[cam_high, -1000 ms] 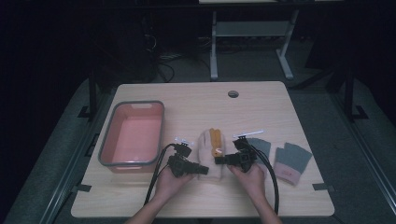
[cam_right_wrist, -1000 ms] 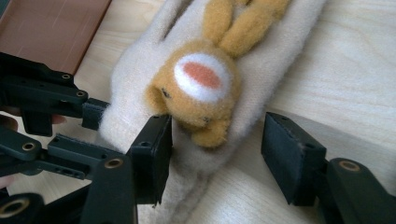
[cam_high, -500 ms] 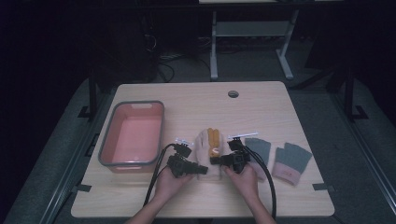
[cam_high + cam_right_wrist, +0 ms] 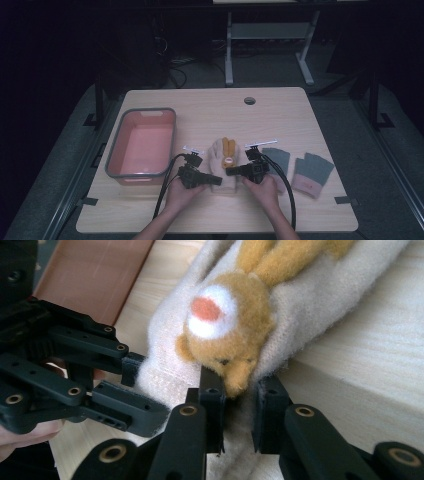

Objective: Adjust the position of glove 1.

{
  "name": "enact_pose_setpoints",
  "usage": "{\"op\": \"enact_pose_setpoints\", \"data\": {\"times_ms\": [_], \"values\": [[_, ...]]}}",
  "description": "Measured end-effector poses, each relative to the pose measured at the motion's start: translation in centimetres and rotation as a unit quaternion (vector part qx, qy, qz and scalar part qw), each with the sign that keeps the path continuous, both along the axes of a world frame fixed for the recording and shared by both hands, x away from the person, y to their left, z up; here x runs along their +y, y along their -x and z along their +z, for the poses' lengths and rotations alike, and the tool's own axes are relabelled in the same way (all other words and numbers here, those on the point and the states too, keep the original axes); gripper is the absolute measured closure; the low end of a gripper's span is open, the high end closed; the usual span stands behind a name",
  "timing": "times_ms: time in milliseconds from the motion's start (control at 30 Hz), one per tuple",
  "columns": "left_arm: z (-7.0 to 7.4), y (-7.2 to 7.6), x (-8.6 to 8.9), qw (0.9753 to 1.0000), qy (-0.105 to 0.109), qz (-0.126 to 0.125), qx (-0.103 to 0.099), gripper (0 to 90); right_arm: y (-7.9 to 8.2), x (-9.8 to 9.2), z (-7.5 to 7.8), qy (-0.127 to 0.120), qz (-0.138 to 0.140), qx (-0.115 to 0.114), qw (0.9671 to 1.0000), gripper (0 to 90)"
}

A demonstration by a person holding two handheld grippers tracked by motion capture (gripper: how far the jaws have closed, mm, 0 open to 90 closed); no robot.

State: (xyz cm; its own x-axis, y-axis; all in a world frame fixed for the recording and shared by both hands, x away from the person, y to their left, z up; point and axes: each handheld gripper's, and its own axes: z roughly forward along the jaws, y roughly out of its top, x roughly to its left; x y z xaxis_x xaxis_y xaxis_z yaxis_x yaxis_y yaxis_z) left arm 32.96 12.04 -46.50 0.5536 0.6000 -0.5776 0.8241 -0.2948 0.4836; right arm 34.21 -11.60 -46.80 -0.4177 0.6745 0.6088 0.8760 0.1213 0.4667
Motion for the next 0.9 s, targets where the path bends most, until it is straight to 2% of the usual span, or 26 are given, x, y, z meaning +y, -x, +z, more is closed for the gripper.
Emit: {"op": "enact_pose_setpoints", "data": {"times_ms": [600,900], "values": [[1.1,0.0,1.2,0.9995,0.029,0.010,-0.005,70.2,0.1,-0.2,1.4,-0.034,0.003,-0.007,0.9994,81.3],[2.9,-0.1,1.7,0.9991,0.035,0.009,-0.023,70.2,-0.1,0.1,3.3,-0.036,0.011,-0.023,0.9990,81.5]]}}
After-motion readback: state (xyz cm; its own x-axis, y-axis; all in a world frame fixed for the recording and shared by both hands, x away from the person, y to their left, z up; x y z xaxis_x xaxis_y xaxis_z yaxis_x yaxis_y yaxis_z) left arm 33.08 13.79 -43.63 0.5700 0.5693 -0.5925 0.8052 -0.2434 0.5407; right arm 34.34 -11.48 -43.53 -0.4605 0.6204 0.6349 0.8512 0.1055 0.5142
